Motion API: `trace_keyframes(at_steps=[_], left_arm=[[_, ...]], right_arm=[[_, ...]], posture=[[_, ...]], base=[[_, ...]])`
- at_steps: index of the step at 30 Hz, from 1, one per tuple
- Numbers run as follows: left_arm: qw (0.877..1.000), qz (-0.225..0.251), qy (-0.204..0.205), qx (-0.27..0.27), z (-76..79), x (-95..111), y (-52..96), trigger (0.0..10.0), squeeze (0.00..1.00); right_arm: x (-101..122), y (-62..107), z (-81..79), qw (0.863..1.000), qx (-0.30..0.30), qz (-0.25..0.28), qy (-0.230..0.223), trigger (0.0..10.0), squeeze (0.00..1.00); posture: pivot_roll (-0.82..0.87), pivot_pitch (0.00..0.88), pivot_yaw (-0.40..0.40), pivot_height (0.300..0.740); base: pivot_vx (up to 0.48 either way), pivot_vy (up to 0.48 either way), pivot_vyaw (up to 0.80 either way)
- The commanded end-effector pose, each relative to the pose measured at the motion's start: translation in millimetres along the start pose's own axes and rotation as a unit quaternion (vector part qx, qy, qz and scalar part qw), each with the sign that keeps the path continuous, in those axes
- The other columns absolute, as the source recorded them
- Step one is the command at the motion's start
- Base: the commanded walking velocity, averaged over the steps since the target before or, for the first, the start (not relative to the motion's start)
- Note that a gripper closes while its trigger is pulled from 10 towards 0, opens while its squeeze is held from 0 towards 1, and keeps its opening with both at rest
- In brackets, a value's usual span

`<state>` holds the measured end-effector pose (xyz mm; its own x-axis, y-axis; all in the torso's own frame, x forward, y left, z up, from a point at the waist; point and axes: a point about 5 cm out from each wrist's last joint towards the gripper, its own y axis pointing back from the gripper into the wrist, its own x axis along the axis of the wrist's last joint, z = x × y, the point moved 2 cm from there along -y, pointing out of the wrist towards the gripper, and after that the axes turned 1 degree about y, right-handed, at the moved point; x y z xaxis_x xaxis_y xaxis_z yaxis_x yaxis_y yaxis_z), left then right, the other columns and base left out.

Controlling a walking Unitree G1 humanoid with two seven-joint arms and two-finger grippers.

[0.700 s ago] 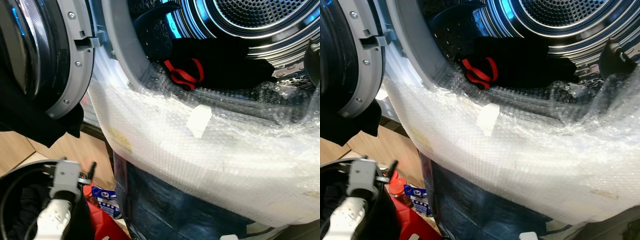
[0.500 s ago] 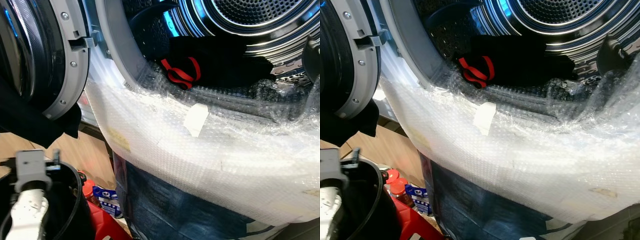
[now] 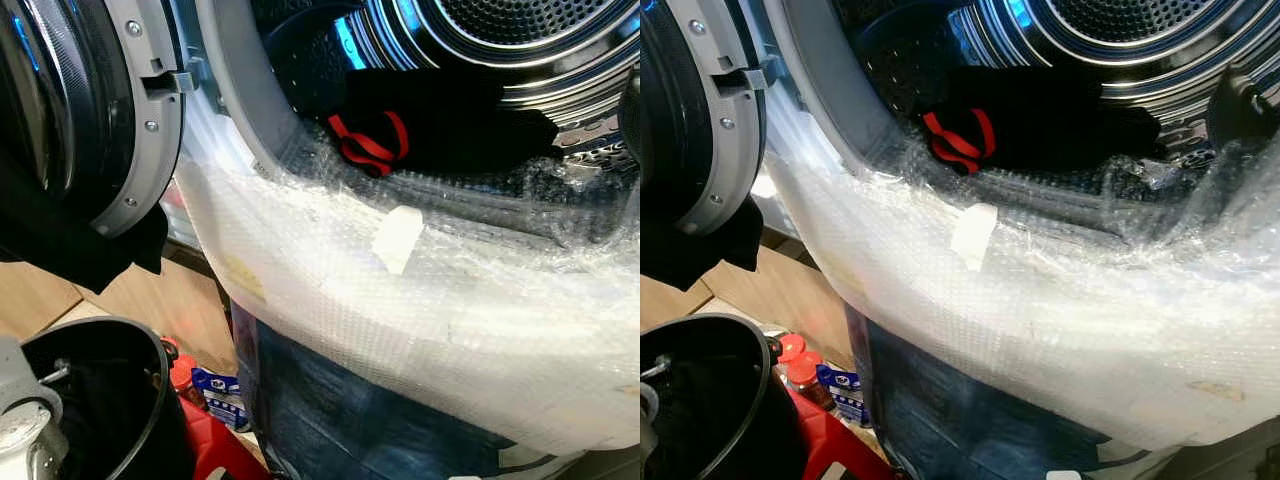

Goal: Clothes washing

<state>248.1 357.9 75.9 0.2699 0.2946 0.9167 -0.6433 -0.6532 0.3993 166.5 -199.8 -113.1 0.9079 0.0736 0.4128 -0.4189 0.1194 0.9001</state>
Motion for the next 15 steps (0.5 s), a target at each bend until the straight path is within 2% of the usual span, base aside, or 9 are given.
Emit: trace_keyframes(at_steps=[1,4,7,8,11,15], left_arm=[[0.999,-0.035,0.002,0.006,-10.0,-10,-4.7,10.0,1.0],[0.999,-0.051,-0.004,-0.007,-7.7,-15,-8.3,10.0,1.0],[0.996,-0.046,-0.068,-0.033,-1.4,-13,-11.4,10.0,1.0],[0.995,-0.053,-0.076,-0.042,1.8,-15,-11.8,10.0,1.0],[0.994,-0.062,-0.076,-0.047,3.8,-16,-13.0,10.0,1.0],[0.991,-0.073,-0.086,-0.066,8.9,-21,-15.3,10.0,1.0]], right_arm=[[-12,0.9,5.4,1.0,-0.007,-0.013,-0.003,10.0,0.0],[-17,1.3,6.2,1.0,-0.006,-0.017,0.005,10.0,0.0],[-18,1.6,8.2,1.0,-0.011,-0.014,0.014,10.0,0.0],[-17,1.5,8.0,1.0,-0.01,-0.01,0.017,10.0,0.0],[-15,1.4,7.2,1.0,-0.009,-0.007,0.011,10.0,0.0],[-14,1.2,6.4,1.0,-0.006,-0.005,0.03,10.0,0.0]], posture=[[0.07,0.108,0.028,0.74],[0.07,0.105,0.022,0.74],[0.05,0.105,0.023,0.74],[0.05,0.104,0.023,0.74],[0.04,0.104,0.022,0.74],[0.04,0.099,0.012,0.74]], base=[[0.0,0.0,0.0],[0.0,0.0,0.0],[0.0,0.0,0.0],[0.0,0.0,0.0],[0.0,0.0,0.0],[0.0,0.0,0.0]])
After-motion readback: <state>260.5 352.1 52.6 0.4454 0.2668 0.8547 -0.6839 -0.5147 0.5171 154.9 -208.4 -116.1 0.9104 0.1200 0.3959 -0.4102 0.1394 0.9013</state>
